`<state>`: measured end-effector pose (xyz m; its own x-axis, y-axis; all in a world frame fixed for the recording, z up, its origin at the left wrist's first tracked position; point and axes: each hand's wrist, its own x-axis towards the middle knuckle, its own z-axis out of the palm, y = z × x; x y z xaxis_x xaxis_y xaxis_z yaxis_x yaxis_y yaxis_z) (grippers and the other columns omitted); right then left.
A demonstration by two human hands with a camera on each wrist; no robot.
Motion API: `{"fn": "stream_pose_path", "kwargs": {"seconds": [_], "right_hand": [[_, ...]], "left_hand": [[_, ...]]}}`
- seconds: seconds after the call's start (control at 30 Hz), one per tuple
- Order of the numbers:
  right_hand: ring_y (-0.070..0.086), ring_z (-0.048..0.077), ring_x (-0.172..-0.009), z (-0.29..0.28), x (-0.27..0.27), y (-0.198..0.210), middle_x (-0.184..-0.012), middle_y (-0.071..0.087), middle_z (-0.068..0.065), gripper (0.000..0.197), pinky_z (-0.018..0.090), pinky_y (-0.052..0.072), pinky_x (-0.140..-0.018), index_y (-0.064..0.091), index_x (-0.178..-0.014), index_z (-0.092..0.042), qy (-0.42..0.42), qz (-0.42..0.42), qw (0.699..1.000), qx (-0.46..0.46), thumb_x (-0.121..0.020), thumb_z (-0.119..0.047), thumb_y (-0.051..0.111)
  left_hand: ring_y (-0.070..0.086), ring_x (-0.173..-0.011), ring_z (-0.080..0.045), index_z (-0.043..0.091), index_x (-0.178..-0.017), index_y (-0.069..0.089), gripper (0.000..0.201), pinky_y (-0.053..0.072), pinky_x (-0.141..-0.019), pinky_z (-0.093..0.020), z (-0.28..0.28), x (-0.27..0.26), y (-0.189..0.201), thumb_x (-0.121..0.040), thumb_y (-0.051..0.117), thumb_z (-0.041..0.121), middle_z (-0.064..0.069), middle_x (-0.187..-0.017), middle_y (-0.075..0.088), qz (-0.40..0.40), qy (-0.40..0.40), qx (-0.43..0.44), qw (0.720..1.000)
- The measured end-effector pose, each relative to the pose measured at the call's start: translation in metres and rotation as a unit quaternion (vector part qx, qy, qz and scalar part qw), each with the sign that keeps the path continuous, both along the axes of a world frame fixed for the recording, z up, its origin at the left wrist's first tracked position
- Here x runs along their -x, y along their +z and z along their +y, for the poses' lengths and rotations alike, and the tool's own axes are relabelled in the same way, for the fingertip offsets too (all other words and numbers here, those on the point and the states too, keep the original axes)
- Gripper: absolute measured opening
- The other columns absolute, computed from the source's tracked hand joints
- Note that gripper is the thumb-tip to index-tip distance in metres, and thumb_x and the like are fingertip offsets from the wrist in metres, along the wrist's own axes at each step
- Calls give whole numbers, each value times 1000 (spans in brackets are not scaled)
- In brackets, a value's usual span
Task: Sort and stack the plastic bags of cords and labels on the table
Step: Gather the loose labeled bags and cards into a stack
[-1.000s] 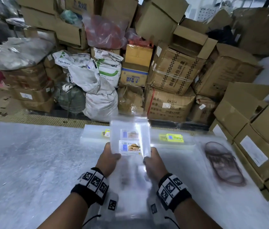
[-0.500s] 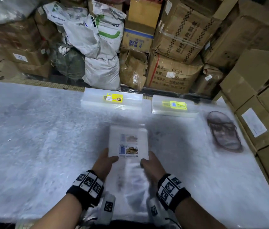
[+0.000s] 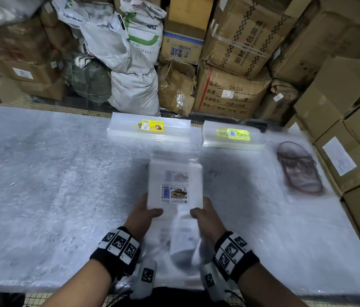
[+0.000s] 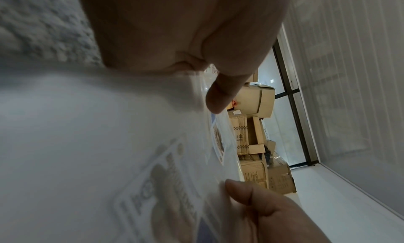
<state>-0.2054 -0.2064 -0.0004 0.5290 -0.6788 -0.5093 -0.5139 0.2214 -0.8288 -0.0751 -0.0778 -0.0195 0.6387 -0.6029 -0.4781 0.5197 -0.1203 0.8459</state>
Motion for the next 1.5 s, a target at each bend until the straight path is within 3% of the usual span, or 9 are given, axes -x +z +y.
{"fn": "stream_pose_path", "kwargs": {"seconds": [0.1,0.27,0.37,0.57,0.67,0.77,1.1,1.37,1.5], "right_hand": [[65,23,-94,-3,0,-2,-111,65,12,34,30,52,-69,51,-120,-13,-22,-16,999,-29,-88,0,51],[67,24,-97,-5,5,-3,-112,67,11,33,29,53,-71,52,-121,-13,-16,-36,997,-71,-90,-1,55],[65,21,-97,-6,10,-5,-114,65,9,48,24,52,-72,46,-128,-16,31,-38,997,-56,-86,7,58],[60,13,-85,-8,14,-3,-99,63,5,51,9,48,-59,46,-125,-19,33,-75,995,-61,-88,15,55],[66,31,-102,-11,10,-7,-110,70,15,51,34,57,-83,57,-118,-19,2,-102,990,-98,-83,19,56],[61,44,-115,-11,9,-13,-118,70,18,56,57,47,-102,60,-123,-15,-26,-119,985,-126,-79,19,58],[70,19,-103,-10,15,-6,-115,72,7,49,22,56,-76,57,-128,-12,28,-124,986,-107,-88,15,52],[65,12,-106,-11,13,-10,-120,68,2,51,19,53,-79,50,-129,-22,53,-97,993,-49,-90,11,55],[65,19,-114,-19,-1,10,-119,71,1,45,36,53,-99,56,-131,-18,51,-120,991,-20,-91,4,58]], "left_hand": [[65,-102,-40,8,-127,51,74,53,-87,-52,2,3,-1,-55,63,-2,-21,-113,68,12,-1,28,1000],[65,-94,-42,9,-123,54,63,53,-72,-47,7,3,-2,-62,64,-6,-27,-113,66,57,5,43,997],[64,-99,-45,11,-122,54,66,51,-86,-60,12,3,-4,-59,65,-4,-25,-111,68,89,-8,76,993],[62,-108,-41,14,-123,51,59,45,-97,-64,4,4,-7,-69,63,-3,-19,-116,67,18,-15,27,999],[62,-109,-42,10,-131,50,61,45,-97,-63,5,6,-7,-73,65,-1,-22,-120,65,40,5,29,999],[54,-118,-51,4,-137,48,64,36,-102,-70,10,5,-12,-75,64,-3,-30,-128,58,117,-21,86,989],[65,-108,-36,5,-140,42,78,57,-78,-39,8,8,-3,-69,66,-16,-22,-123,65,36,-65,114,991],[67,-104,-39,8,-129,54,64,58,-78,-44,7,12,10,-71,66,-17,-20,-114,69,10,-71,91,993],[73,-84,-12,15,-102,64,37,59,-79,-35,-6,3,36,-83,59,-16,4,-87,76,-108,-61,10,992]]}}
